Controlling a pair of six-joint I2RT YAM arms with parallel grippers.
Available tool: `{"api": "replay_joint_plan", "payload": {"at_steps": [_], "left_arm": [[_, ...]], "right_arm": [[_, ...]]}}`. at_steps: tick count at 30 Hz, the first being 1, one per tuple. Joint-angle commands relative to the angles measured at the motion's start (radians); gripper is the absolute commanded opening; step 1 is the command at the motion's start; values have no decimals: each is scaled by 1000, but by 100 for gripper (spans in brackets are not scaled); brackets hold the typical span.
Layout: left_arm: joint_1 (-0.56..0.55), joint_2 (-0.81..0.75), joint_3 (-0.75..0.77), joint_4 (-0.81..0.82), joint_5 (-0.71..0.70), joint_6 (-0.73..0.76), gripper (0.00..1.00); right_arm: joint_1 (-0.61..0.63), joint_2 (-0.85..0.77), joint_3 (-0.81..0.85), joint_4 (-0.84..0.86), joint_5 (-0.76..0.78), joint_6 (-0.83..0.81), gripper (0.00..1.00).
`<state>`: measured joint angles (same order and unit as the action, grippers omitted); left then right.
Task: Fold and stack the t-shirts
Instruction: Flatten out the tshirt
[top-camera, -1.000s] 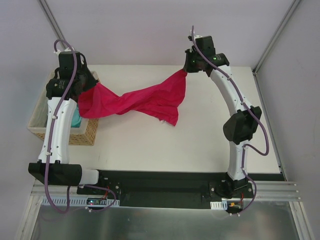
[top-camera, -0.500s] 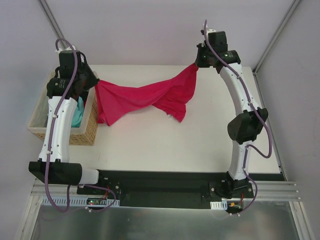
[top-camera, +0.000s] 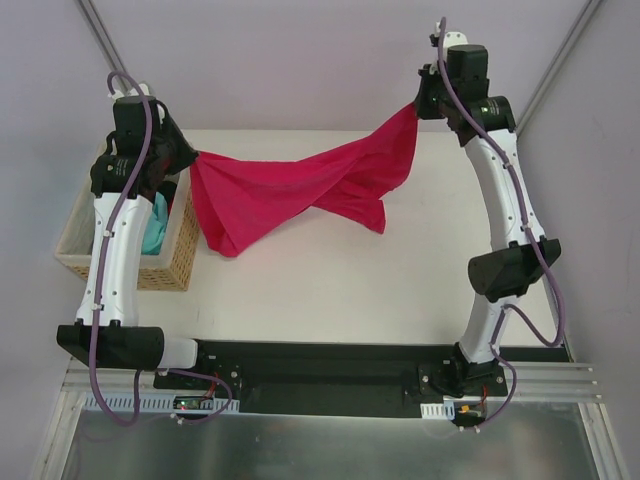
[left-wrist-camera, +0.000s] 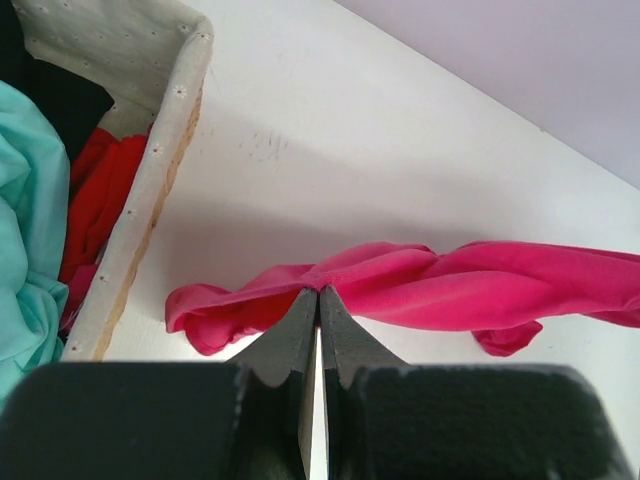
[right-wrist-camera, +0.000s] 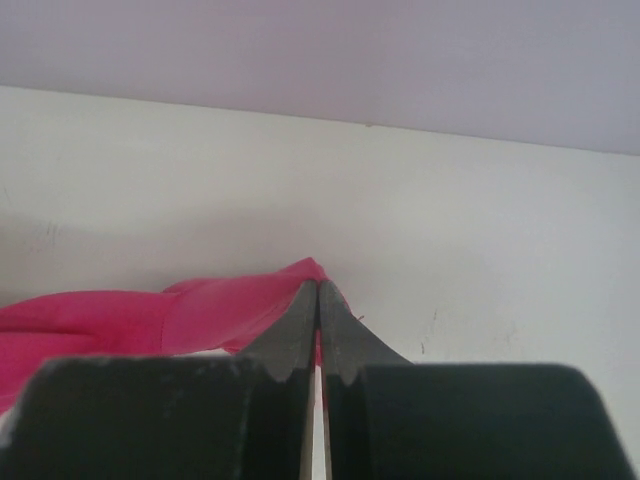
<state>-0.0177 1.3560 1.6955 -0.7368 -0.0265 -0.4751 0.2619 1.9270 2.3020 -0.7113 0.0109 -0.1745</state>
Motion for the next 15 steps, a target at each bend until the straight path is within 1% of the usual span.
{"api": "replay_joint_plan", "payload": {"at_steps": [1, 3, 10, 15], "left_arm": [[12, 6, 44, 53, 23, -2, 0], [12, 15, 52, 57, 49, -2, 0], [12, 41, 102, 71, 53, 15, 0], [12, 60, 171, 70, 59, 21, 0]], "right_arm": [[-30, -95, 51, 27, 55, -39, 1], [-35, -108, 50, 29, 57, -39, 1], [-38, -138, 45, 33, 81, -56, 1], [-39, -155, 62, 35, 104, -74, 1]]}}
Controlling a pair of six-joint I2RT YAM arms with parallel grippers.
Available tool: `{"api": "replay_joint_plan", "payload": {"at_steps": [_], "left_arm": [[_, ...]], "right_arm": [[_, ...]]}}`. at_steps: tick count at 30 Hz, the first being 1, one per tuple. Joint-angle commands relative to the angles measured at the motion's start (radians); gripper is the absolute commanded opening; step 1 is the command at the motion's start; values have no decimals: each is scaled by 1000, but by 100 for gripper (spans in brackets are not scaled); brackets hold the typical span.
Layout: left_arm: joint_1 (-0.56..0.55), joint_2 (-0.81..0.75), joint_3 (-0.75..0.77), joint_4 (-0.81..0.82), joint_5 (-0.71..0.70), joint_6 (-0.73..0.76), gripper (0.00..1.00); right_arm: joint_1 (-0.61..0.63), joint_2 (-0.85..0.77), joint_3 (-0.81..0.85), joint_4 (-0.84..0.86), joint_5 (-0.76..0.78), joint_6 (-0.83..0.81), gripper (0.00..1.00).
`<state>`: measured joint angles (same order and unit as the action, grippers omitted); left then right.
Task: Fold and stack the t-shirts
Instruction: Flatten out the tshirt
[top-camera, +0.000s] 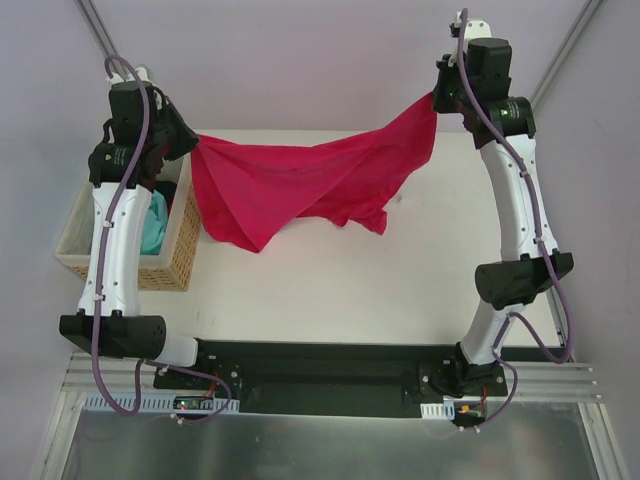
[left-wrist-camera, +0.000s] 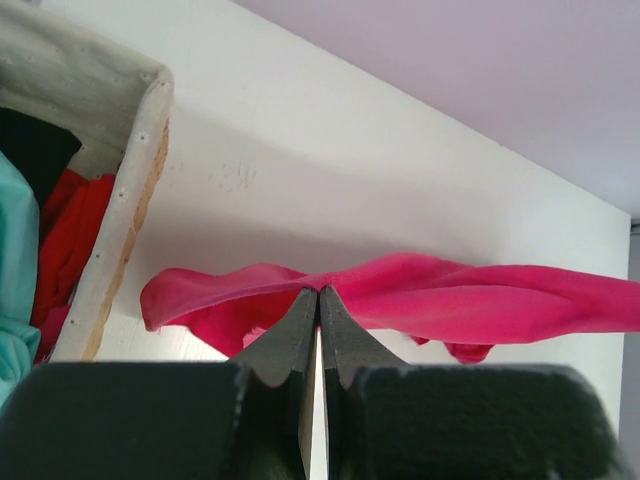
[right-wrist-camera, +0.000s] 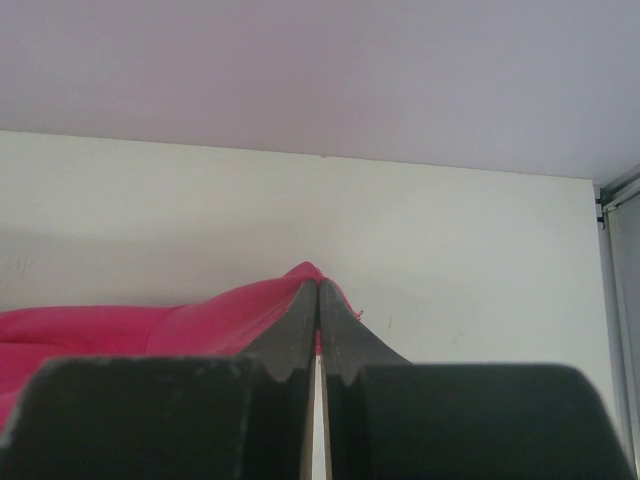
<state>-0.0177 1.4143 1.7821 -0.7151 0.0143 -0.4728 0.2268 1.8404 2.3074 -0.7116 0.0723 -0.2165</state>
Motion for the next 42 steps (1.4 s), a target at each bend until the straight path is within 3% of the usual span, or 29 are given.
{"api": "replay_joint_plan", "payload": {"at_steps": [1, 14, 42], "left_arm": [[12, 9, 95, 49, 27, 19, 0], [5, 41, 209, 49, 79, 80, 0], [5, -52, 312, 51, 42, 145, 0]], "right_arm": [[-4, -78, 61, 37, 49, -34, 1], [-4, -185, 49, 81, 87, -72, 1], [25, -374, -9, 124, 204, -181, 1]]}}
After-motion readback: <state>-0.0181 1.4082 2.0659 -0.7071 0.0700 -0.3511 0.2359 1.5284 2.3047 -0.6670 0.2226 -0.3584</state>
